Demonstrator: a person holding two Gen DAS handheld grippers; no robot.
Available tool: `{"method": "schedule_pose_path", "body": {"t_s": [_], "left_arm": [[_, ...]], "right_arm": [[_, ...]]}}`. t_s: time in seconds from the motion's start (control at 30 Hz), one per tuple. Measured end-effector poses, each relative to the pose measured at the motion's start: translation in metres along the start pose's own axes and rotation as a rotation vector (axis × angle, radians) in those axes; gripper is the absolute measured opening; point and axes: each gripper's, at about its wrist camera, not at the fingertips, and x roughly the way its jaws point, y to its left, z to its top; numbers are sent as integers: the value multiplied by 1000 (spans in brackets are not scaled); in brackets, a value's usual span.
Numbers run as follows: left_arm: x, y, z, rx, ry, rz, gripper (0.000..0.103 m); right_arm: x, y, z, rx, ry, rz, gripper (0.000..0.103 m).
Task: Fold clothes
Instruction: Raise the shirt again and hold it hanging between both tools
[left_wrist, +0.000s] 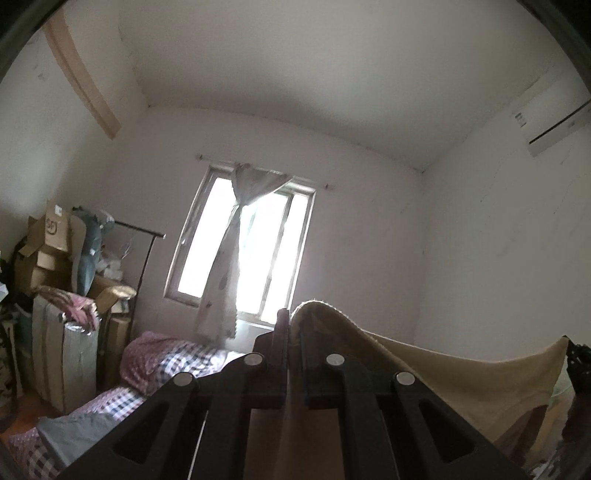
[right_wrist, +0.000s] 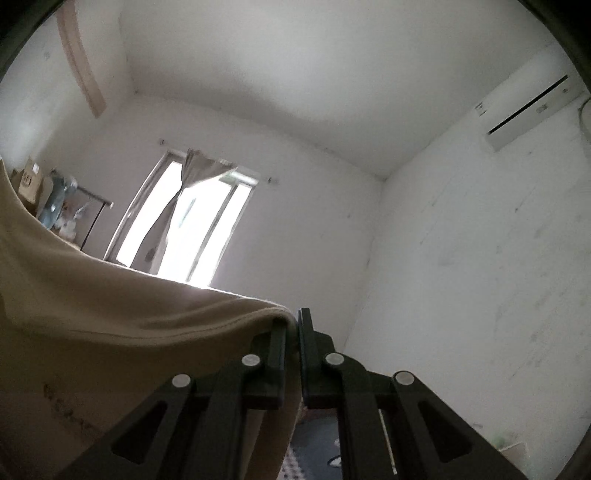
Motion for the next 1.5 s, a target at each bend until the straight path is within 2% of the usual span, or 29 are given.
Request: {"method": "schedule_pose_path", "body": {"t_s": [0.17, 0.33, 0.43, 0.6, 0.9, 1.1, 1.5], "left_arm": [[-17, -10, 25, 10, -17, -37, 4], [-24, -20, 35, 32, -21, -53, 4], [-17, -25, 35, 45, -11, -51, 4], [11, -23, 17, 37, 43, -36, 4], [98, 6, -24, -3, 149, 34, 4], [162, 28, -61, -17, 209, 85, 4], [325, 73, -162, -59, 371, 159, 4]], "right_arm": [[-20, -15, 23, 14, -46, -30, 4], [-21, -20, 30, 15, -53, -48, 5], [-11, -19, 28, 21, -38, -47, 5], [10, -16, 13, 16, 21, -25, 5], [71, 11, -22, 10, 118, 29, 5], [122, 43, -49, -8, 169, 60, 5], [267, 108, -154, -8, 333, 118, 5]]}}
